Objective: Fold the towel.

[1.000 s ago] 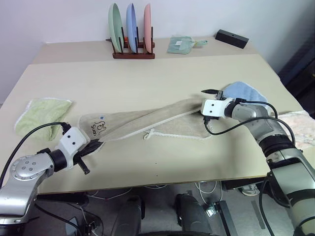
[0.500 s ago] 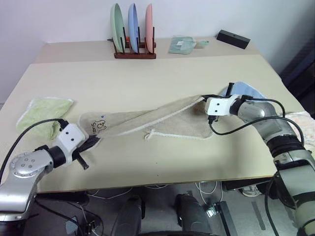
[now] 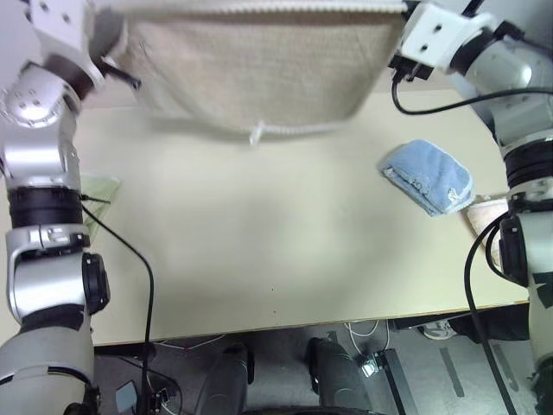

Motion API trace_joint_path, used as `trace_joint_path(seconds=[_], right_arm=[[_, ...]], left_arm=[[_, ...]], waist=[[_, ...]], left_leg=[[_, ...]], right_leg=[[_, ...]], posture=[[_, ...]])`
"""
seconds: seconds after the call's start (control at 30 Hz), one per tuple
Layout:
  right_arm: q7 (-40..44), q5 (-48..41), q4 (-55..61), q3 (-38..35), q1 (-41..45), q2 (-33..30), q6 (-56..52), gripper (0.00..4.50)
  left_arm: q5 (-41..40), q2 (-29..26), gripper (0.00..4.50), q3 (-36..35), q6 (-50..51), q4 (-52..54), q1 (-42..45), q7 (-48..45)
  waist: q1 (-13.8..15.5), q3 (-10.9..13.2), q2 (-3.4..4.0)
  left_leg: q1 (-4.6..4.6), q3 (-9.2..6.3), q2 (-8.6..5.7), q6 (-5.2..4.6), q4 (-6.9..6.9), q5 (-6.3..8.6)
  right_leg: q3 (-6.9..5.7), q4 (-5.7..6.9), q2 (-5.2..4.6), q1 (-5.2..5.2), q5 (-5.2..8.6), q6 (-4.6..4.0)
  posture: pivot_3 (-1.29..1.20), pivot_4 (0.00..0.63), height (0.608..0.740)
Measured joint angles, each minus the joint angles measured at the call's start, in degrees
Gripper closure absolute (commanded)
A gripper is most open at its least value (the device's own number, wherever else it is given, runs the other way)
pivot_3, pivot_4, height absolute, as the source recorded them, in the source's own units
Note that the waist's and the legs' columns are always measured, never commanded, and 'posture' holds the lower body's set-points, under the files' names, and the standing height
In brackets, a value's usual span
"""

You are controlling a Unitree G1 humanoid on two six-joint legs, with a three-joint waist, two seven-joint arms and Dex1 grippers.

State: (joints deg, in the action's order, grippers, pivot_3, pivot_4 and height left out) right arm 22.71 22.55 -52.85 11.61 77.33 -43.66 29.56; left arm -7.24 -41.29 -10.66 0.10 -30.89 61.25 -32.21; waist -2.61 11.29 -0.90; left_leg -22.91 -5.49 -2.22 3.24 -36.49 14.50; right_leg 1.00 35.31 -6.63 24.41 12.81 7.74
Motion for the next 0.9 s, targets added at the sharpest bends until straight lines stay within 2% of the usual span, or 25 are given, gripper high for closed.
trace_joint_path(seconds=[0.1,0.17,0.23,0.3,0.4,0.5,0.53,0.67,0.73,0.9], right_arm=[[9.95,-7.36,6.62,-2.63,-5.66,-1.13,-1.25,4.43],[17.03,-12.59,14.45,-3.92,-12.74,-2.73,-4.4,4.43],[24.7,-18.43,25.88,-4.58,-23.47,-5.07,-9.98,4.43],[30.23,-22.66,34.33,-4.97,-32.53,-7.45,-16.42,4.43],[38.79,-30.47,49.13,-7.2,-50.16,-14.85,-28.89,4.43],[42.94,-35.49,58.25,-10.64,-58.59,-19.52,-38.33,4.43],[44.3,-37.71,61.57,-13.28,-61.25,-21.67,-41.59,4.43],[49.26,-42.85,67.67,-21.42,-69.74,-26.62,-48.18,4.43],[50.6,-43.6,68.28,-22.63,-71.75,-26.78,-48.94,4.43],[49.48,-41.77,65.47,-19.83,-66.47,-24.56,-46.45,4.43]], left_arm=[[-3.74,-3.85,4.5,-0.62,3.27,5.54,-10.03,-8.16],[-6.62,-5.81,4.5,-1.22,7.28,11.81,-20.14,-13.41],[-9.71,-8.23,4.5,-2.36,11.67,20.32,-32.64,-17.9],[-11.9,-9.61,4.5,-3.86,15.55,26.63,-41.29,-20.55],[-16.54,-13.39,4.5,-9.14,22.33,39.99,-57.98,-25.7],[-19.89,-14.85,4.5,-12.93,27.34,49.33,-67.56,-28.91],[-20.74,-15.5,4.5,-14.97,28.78,52.57,-71.41,-30.03],[-22.32,-16.46,4.5,-19.39,33.13,58.77,-80.0,-32.65],[-22.45,-16.52,4.5,-20.13,33.52,59.84,-81.95,-33.51],[-20.39,-16.56,4.5,-18.68,31.38,57.47,-78.53,-31.95]], waist=[[-1.47,-0.01,0.01],[-1.98,0.0,0.03],[-2.23,0.0,0.02],[-1.74,0.03,0.05],[-0.67,0.07,0.12],[0.23,0.14,0.22],[0.36,0.15,0.19],[0.6,0.1,0.13],[0.61,0.07,0.08],[0.56,0.06,0.1]], left_leg=[[0.11,0.38,0.03,-0.05,0.33,0.02],[0.12,0.52,0.09,-0.15,0.36,0.08],[-0.01,0.52,0.15,-0.18,0.34,0.1],[-0.22,0.54,0.15,-0.29,0.25,0.16],[-0.41,0.57,0.14,-0.62,-0.28,0.34],[-0.13,0.67,0.15,-0.69,-0.85,0.38],[0.3,0.67,0.17,-0.72,-0.88,0.36],[1.05,0.91,0.83,-0.66,-0.84,0.4],[1.04,1.02,0.91,-0.67,-0.75,0.39],[0.61,1.15,0.76,-0.71,-0.65,0.39]], right_leg=[[0.01,0.0,-0.15,0.16,0.01,0.05],[0.02,0.04,-0.15,0.29,0.01,0.06],[0.02,0.11,-0.12,0.44,0.01,0.05],[0.03,0.19,-0.13,0.63,0.01,0.04],[0.12,0.5,-0.15,0.74,0.01,0.02],[0.21,0.65,-0.13,0.36,0.02,-0.29],[0.2,0.6,-0.12,-0.09,0.04,-0.45],[-0.11,0.04,0.01,-1.14,0.18,-0.35],[-0.1,-0.07,0.01,-1.12,0.18,-0.37],[-0.08,-0.08,0.07,-0.66,-0.01,-0.58]], posture=[[0.0,0.15,0.74],[0.0,0.15,0.74],[0.0,0.15,0.74],[0.0,0.15,0.74],[0.0,0.15,0.74],[0.0,0.15,0.74],[0.0,0.15,0.74],[0.0,0.15,0.74],[0.0,0.15,0.74],[0.0,0.15,0.74]])
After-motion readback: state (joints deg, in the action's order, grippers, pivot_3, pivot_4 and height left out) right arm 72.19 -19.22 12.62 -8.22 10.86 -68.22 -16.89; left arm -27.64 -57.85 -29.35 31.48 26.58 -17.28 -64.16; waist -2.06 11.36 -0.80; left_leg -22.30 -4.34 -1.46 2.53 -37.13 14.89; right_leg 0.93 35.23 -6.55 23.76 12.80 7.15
